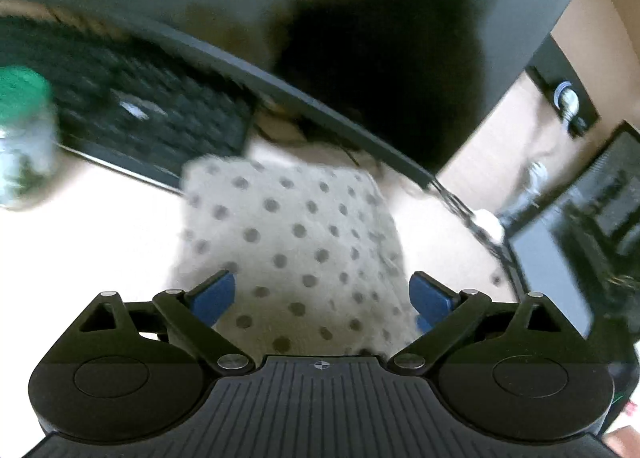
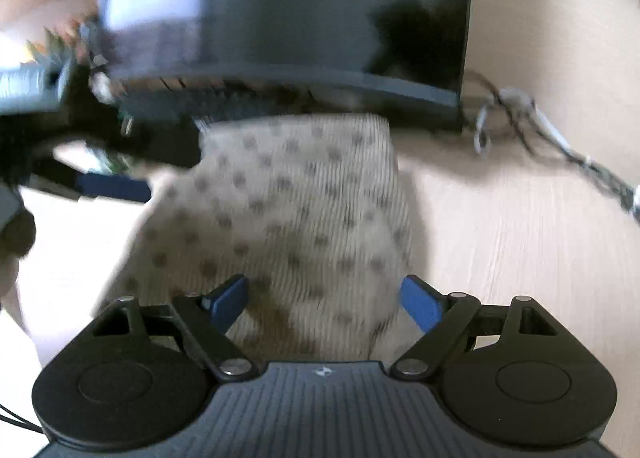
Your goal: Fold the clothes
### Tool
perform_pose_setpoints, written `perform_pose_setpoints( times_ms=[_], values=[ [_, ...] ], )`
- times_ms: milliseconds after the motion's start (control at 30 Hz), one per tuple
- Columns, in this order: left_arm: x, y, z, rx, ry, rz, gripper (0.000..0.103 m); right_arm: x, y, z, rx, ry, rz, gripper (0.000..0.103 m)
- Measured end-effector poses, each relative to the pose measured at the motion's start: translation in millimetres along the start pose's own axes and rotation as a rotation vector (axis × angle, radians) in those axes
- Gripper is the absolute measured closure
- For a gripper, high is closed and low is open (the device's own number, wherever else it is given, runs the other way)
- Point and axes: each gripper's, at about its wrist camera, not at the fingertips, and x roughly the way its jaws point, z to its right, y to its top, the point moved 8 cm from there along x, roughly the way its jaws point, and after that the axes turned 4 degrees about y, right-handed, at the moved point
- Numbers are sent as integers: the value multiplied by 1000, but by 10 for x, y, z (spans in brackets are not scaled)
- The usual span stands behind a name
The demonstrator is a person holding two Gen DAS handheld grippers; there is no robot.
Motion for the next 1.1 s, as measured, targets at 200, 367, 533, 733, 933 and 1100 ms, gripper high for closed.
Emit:
perform_pose_setpoints(
  times_ms=[200, 367, 533, 733, 933, 1100],
  values=[
    [-872, -271, 194, -5, 285, 255, 1, -902, -42, 103, -71, 154, 111, 0],
    [-1512, -685, 540, 33, 461, 398, 0, -1585, -173, 269, -161, 159, 125, 0],
    [-1687, -1223, 897, -11, 494, 410, 0, -2042, -400, 479, -125, 208, 122, 0],
    [-1525, -1824, 1090, -30, 523, 325, 0, -2104, -713, 578, -128, 156, 121, 0],
    [-1627, -2042, 1169, -16, 584, 296, 0, -2130, -718, 493, -129, 175, 132, 0],
    [-1758, -2051, 1135, -11, 625, 307, 0, -2130, -755, 453, -109, 193, 130, 0]
  ],
)
